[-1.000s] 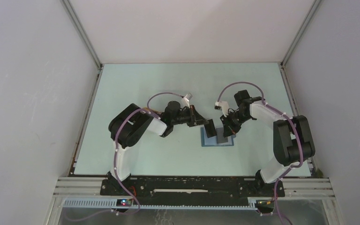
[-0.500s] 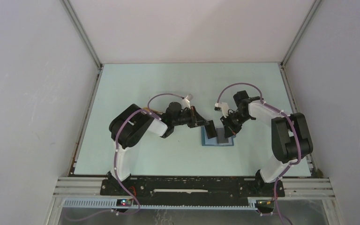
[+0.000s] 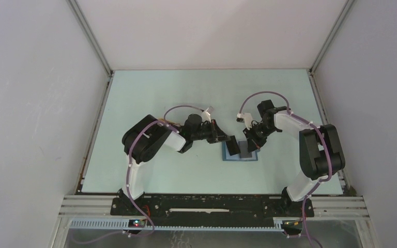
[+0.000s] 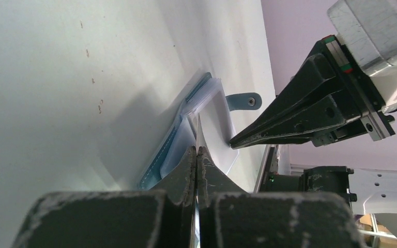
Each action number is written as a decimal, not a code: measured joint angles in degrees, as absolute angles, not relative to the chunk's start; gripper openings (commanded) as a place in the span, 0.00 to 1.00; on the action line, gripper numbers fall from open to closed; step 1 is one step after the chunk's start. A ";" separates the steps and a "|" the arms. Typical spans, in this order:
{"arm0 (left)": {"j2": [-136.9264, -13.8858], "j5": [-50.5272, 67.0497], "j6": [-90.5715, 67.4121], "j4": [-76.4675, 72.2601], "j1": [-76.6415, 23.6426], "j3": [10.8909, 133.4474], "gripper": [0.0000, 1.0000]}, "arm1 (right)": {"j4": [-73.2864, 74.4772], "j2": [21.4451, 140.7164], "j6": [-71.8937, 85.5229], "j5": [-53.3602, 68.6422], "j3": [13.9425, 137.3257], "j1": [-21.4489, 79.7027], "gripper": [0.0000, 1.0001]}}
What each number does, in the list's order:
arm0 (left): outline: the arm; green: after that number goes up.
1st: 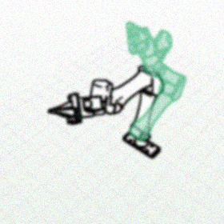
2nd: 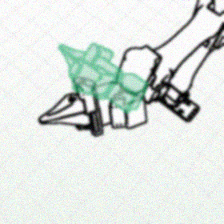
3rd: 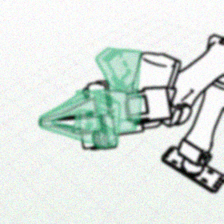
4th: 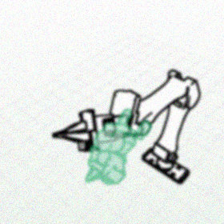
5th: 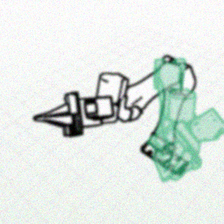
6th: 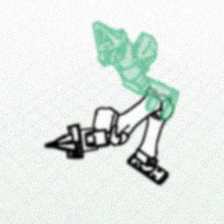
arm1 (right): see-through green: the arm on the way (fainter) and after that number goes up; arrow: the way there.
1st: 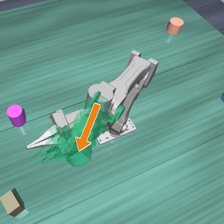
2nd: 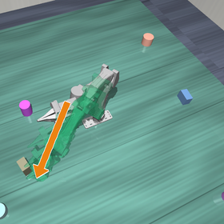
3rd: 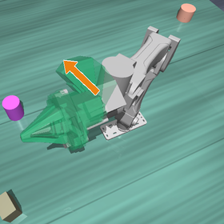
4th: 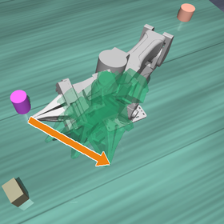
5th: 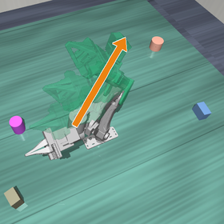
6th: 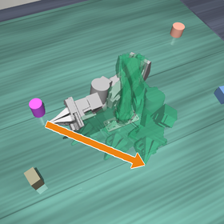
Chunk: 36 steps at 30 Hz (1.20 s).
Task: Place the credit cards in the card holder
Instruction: Insert the credit card into the card holder.
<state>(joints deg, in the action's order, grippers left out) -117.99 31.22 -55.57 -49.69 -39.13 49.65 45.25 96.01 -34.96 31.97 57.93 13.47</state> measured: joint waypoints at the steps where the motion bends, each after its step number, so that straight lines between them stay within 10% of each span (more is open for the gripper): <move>1: -118.02 31.05 -55.57 -49.32 -39.27 49.65 0.00 | 45.23 96.01 -34.96 31.97 57.93 13.47 0.06; 36: -114.37 24.16 -46.33 -38.81 -42.22 49.76 0.00 | 45.43 96.01 -34.33 32.05 58.15 13.52 0.06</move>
<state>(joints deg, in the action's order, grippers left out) -114.37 24.16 -46.33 -38.81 -42.22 49.76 45.43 96.01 -34.33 32.05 58.15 13.52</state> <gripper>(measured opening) 0.006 0.061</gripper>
